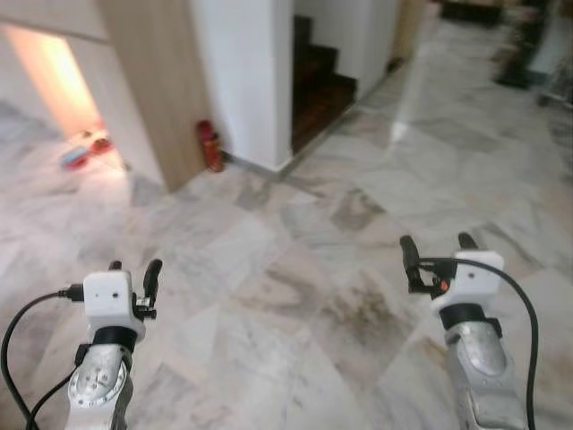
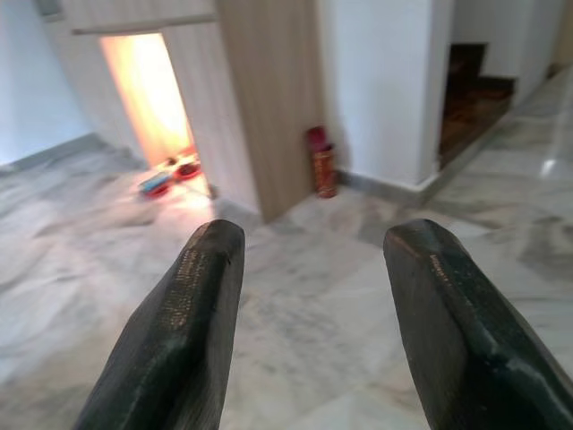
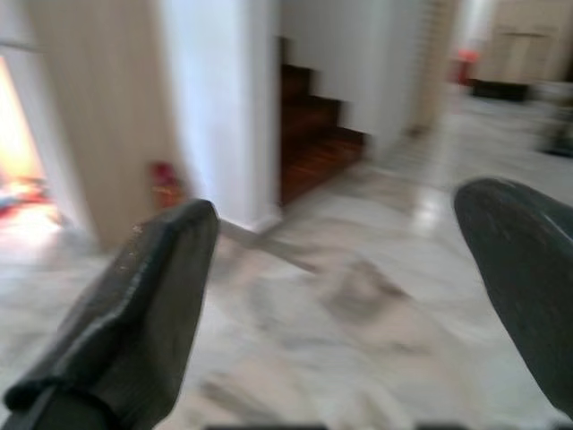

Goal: Move the pillow to the sofa from floor

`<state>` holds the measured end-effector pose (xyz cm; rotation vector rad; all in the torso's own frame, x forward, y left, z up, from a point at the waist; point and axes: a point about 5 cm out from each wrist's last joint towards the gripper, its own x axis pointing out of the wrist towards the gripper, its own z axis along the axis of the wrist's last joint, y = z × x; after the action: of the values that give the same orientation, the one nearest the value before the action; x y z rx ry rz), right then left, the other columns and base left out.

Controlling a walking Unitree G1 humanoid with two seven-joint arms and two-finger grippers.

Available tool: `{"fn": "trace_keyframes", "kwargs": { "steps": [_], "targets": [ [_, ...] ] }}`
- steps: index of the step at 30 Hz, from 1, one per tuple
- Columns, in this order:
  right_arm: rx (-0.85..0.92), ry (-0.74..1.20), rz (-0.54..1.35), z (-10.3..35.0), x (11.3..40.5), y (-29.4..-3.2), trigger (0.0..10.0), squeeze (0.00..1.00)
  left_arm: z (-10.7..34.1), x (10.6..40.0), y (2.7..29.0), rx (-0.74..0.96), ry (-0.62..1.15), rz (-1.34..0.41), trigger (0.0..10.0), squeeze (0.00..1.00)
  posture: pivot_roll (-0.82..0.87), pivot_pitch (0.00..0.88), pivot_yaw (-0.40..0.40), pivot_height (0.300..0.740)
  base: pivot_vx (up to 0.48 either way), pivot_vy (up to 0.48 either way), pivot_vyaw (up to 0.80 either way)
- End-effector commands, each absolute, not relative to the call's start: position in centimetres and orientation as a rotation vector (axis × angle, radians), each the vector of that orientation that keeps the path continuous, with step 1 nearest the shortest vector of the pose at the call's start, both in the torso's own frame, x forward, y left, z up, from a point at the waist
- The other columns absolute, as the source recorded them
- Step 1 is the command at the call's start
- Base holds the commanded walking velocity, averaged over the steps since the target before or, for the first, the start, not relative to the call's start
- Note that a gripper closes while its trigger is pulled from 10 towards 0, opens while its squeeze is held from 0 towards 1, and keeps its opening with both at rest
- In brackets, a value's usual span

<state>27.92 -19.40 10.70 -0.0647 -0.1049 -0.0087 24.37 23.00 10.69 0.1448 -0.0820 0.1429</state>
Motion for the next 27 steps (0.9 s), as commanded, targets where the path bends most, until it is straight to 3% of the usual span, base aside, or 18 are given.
{"fn": "trace_keyframes", "kwargs": {
  "steps": [1, 27],
  "targets": [
    [-0.065, -0.091, -0.027, 10.4, 27.8, -20.0, 10.0, 0.0, 11.0, 24.7, 22.7, 0.126, -0.096, 0.132, 10.0, 0.0, -0.05, 0.0, 0.018, 0.74, 0.0, 0.0, 0.8],
    [-0.051, -0.006, -0.038, 7.6, 29.1, -20.0, 10.0, 0.0, 9.0, 25.8, 22.9, 0.094, -0.034, 0.146, 10.0, 0.0, -0.04, 0.0, 0.011, 0.74, 0.0, 0.0, 0.8]
  ]
}}
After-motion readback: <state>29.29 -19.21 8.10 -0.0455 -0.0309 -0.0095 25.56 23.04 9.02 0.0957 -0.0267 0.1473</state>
